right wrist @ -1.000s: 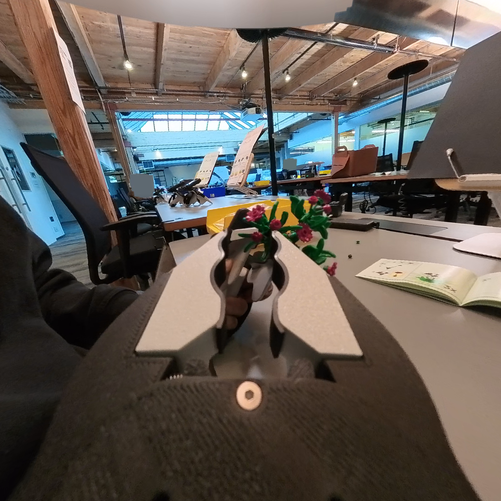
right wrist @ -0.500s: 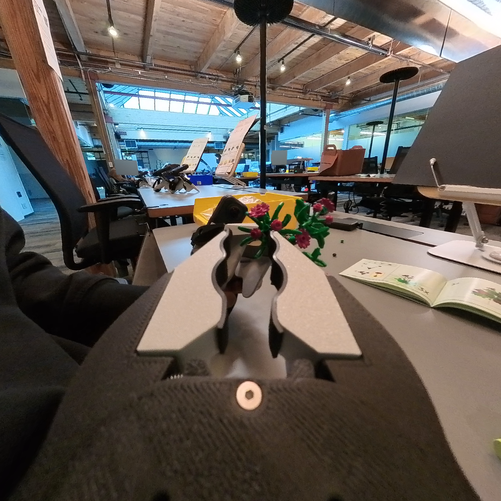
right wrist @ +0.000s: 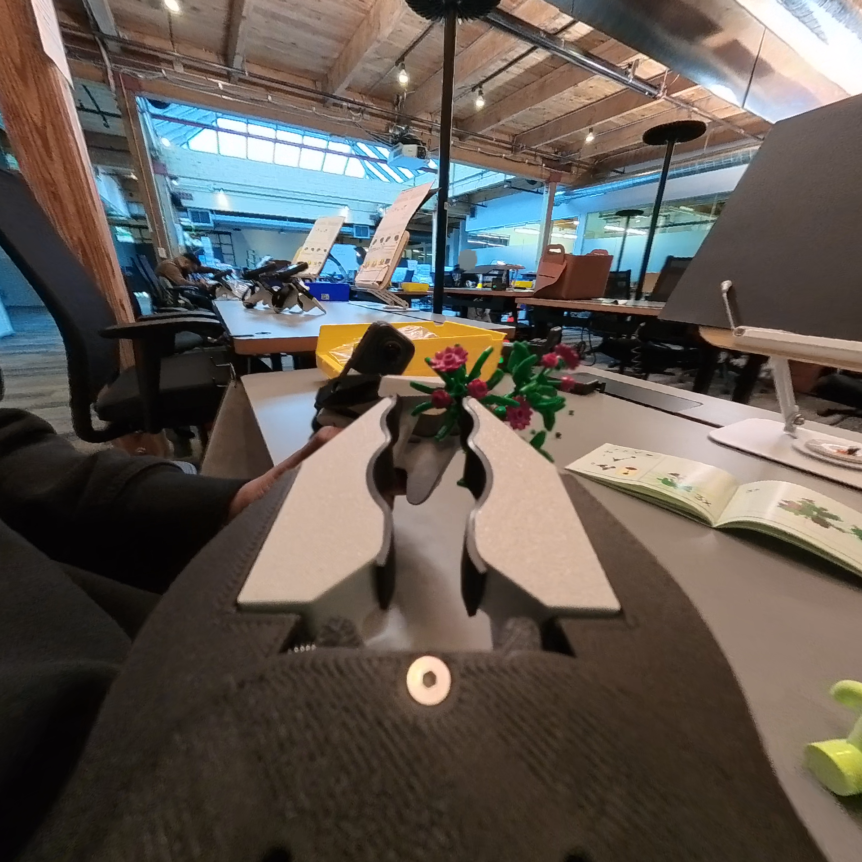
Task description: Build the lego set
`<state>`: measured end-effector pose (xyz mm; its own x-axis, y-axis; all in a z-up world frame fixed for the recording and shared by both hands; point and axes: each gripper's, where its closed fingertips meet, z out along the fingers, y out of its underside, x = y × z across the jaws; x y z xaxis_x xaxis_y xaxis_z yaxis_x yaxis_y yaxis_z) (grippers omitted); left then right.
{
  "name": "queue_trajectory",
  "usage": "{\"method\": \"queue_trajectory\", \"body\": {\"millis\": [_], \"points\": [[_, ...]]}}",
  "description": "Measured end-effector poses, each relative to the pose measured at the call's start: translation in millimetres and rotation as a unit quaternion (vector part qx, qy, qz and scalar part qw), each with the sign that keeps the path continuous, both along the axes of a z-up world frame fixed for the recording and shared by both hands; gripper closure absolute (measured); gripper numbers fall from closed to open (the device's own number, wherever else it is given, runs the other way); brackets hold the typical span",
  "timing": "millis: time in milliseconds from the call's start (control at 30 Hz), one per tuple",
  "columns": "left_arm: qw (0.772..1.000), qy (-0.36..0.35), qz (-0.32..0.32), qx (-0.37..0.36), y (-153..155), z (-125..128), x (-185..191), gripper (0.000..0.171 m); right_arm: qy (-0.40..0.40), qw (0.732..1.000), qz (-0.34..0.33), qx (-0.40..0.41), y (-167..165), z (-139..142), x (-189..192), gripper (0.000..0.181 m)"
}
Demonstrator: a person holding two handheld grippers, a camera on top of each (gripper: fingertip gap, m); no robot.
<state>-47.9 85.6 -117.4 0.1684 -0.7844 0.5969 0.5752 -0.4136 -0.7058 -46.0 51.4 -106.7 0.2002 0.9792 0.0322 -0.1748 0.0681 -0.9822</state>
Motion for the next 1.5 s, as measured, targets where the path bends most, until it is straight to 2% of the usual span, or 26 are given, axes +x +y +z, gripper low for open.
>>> {"method": "queue_trajectory", "body": {"millis": [100,233,367,667,1000,1200,1500], "points": [[0.999,-0.030,-0.013,-0.009,1,2,-4,0.159,0.012,0.999,0.026,-0.026,-1,0,-1,0.157],[0.993,-0.110,-0.044,-0.020,0,9,-21,0.159,0.052,0.995,0.053,-0.067,2,7,7,0.151],[0.981,-0.161,-0.105,-0.015,-8,16,-25,0.159,0.072,0.992,0.048,-0.089,13,10,15,0.152],[0.969,-0.184,-0.164,0.002,-20,23,-21,0.159,0.056,0.992,0.051,-0.100,14,2,13,0.163],[0.961,-0.200,-0.194,0.004,-25,25,-21,0.159,0.065,0.985,0.083,-0.139,14,0,9,0.151],[0.961,-0.194,-0.197,0.003,-25,25,-19,0.159,0.066,0.987,0.083,-0.125,10,3,8,0.147],[0.959,-0.193,-0.206,-0.002,-26,24,-16,0.159,0.076,0.979,0.112,-0.150,7,3,8,0.149]]}}
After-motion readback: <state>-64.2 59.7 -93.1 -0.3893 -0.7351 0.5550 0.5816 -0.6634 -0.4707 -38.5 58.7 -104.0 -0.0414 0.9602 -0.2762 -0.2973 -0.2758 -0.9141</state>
